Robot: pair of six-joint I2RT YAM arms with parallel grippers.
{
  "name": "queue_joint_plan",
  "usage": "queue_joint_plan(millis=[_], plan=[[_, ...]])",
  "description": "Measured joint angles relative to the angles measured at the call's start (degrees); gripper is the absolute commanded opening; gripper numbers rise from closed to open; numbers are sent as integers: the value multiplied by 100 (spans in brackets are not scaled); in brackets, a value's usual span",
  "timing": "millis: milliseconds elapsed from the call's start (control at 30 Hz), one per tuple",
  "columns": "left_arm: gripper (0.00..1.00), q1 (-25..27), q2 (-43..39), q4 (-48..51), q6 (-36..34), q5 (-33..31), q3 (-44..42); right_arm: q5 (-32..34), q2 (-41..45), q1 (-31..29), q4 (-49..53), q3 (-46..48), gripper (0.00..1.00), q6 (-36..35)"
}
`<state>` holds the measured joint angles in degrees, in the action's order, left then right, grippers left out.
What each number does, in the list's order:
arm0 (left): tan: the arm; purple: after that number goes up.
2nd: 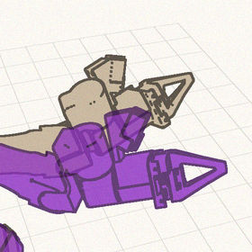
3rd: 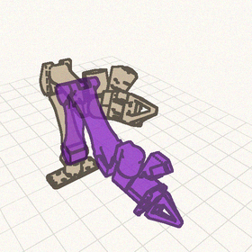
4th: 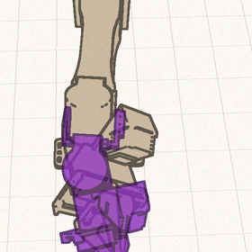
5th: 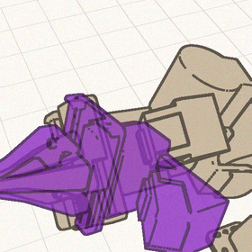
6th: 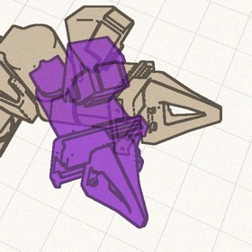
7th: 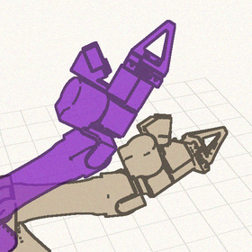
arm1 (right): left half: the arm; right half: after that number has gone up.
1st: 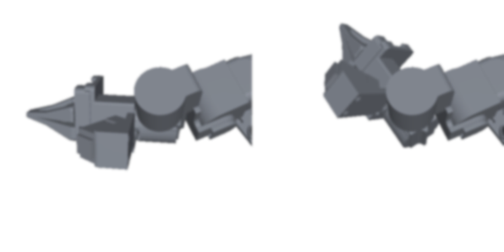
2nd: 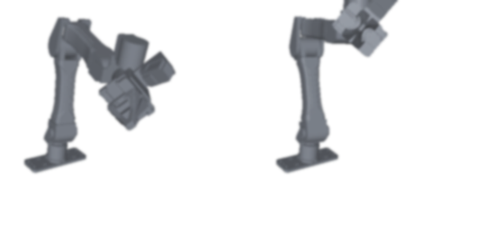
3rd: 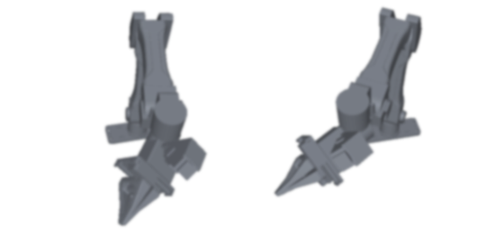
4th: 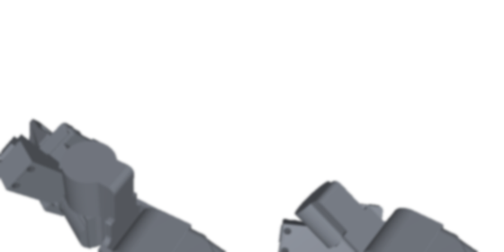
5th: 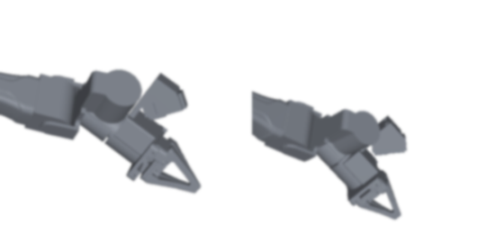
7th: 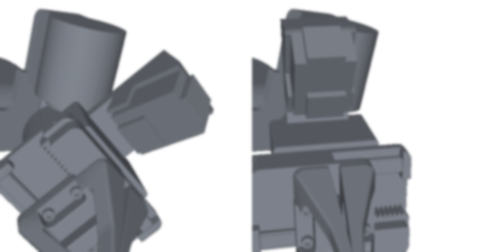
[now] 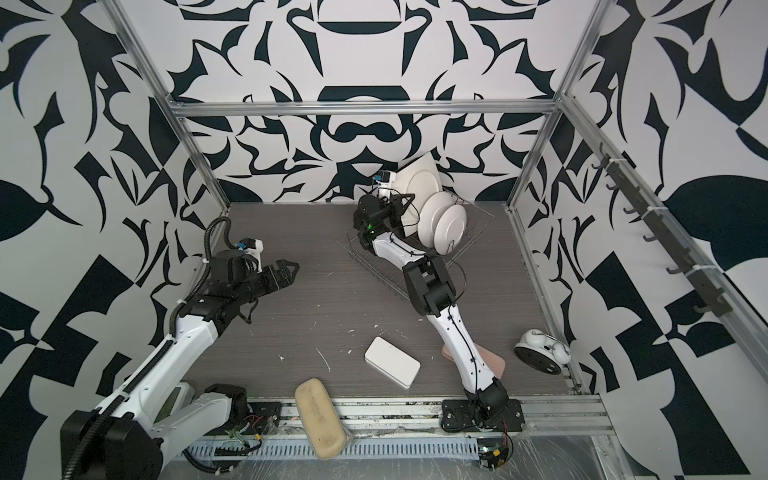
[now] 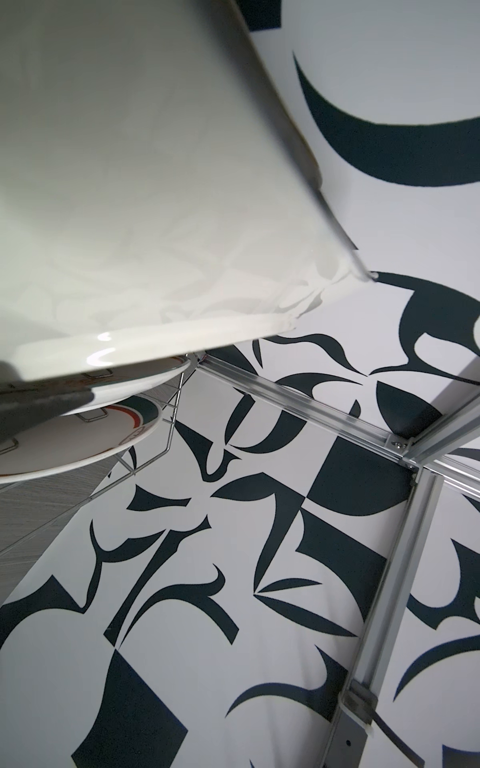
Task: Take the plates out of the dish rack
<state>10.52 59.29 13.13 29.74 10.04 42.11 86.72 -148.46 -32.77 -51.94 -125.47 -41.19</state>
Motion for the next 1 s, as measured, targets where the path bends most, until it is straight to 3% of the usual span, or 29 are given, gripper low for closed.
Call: queue_joint_plan(millis=[600,1000], plan=[[95,0,-138,87,2,-15,4,-173,42,-136,7,-487,0,-122],[95,4,-208,122,76,-96,42,-280,647,-199,101,-483,0,-299]])
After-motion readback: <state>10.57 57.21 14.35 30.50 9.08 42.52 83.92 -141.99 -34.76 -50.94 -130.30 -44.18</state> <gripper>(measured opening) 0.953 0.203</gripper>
